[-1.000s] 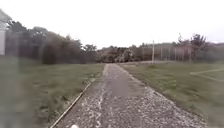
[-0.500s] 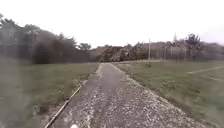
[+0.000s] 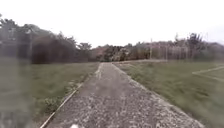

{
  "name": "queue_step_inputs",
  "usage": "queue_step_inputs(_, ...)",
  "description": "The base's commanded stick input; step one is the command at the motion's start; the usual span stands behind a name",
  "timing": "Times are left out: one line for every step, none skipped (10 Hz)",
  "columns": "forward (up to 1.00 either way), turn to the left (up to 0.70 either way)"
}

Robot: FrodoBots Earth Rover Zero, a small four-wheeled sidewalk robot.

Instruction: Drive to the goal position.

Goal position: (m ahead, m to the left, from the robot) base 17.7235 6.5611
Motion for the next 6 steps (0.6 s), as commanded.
queue_step_inputs(0.85,0.13)
queue_step_inputs(0.85,0.23)
queue_step_inputs(0.85,0.1)
queue_step_inputs(0.85,0.01)
queue_step_inputs(0.85,0.01)
queue_step_inputs(0.85,0.01)
